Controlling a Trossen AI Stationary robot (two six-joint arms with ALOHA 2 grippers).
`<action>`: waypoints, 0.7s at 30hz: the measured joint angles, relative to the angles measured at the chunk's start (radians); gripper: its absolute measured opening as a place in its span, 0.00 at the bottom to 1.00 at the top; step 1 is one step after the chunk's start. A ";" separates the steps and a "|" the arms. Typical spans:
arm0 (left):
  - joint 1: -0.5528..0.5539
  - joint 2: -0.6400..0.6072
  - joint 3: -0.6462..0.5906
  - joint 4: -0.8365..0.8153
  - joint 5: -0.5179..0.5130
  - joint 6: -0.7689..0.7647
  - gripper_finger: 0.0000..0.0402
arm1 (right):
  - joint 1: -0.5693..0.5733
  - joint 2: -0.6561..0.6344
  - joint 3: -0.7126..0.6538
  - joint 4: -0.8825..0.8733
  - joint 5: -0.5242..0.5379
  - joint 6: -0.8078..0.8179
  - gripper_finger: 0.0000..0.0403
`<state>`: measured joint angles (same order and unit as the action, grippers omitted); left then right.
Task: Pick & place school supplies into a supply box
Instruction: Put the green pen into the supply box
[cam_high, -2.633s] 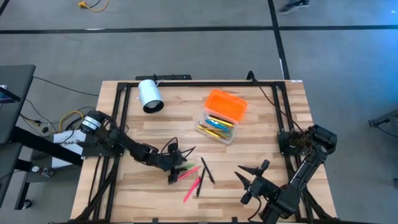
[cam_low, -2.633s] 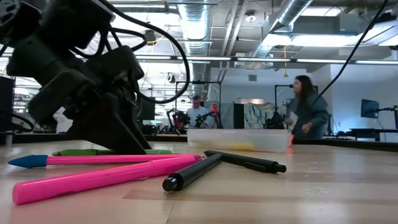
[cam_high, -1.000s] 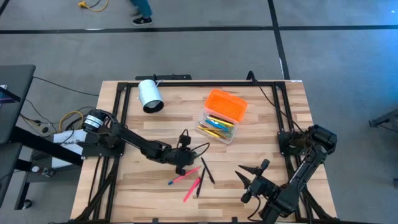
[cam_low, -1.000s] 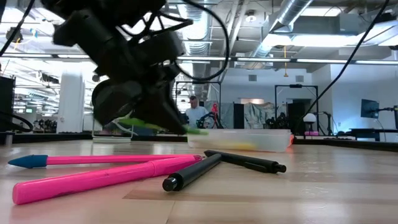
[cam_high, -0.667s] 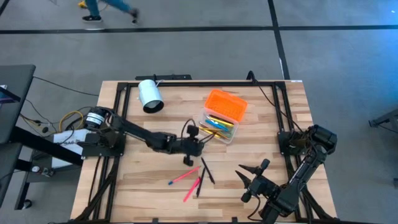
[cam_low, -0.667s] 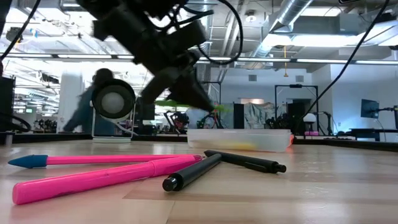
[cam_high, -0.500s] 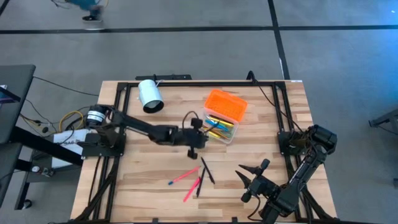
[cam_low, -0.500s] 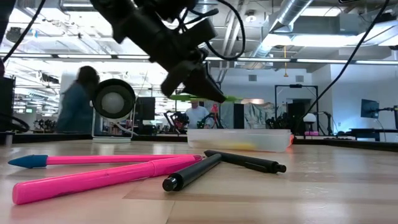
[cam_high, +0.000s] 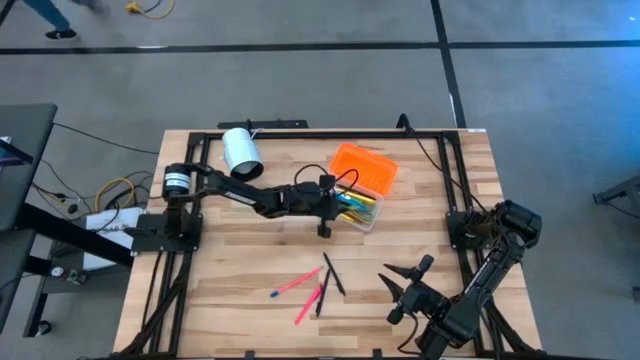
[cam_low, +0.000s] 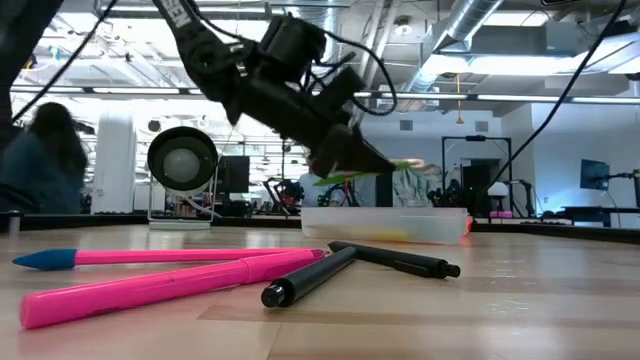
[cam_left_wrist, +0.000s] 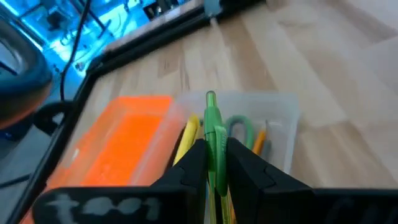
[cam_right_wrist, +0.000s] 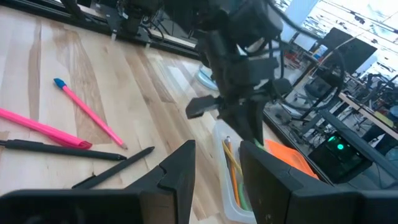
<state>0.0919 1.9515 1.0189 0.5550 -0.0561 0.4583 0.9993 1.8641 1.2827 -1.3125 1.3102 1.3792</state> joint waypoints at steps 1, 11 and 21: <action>0.006 0.006 0.000 0.000 -0.001 -0.004 0.08 | 0.000 0.000 0.000 0.000 0.000 0.000 0.30; 0.025 0.032 0.052 -0.001 0.018 -0.025 0.08 | 0.002 0.000 0.000 -0.012 -0.003 0.000 0.30; 0.047 0.032 0.073 -0.023 0.069 -0.076 0.12 | 0.002 0.000 0.000 -0.011 -0.003 0.001 0.30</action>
<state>0.1389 1.9835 1.0916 0.5325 0.0125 0.3826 1.0012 1.8641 1.2827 -1.3235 1.3071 1.3800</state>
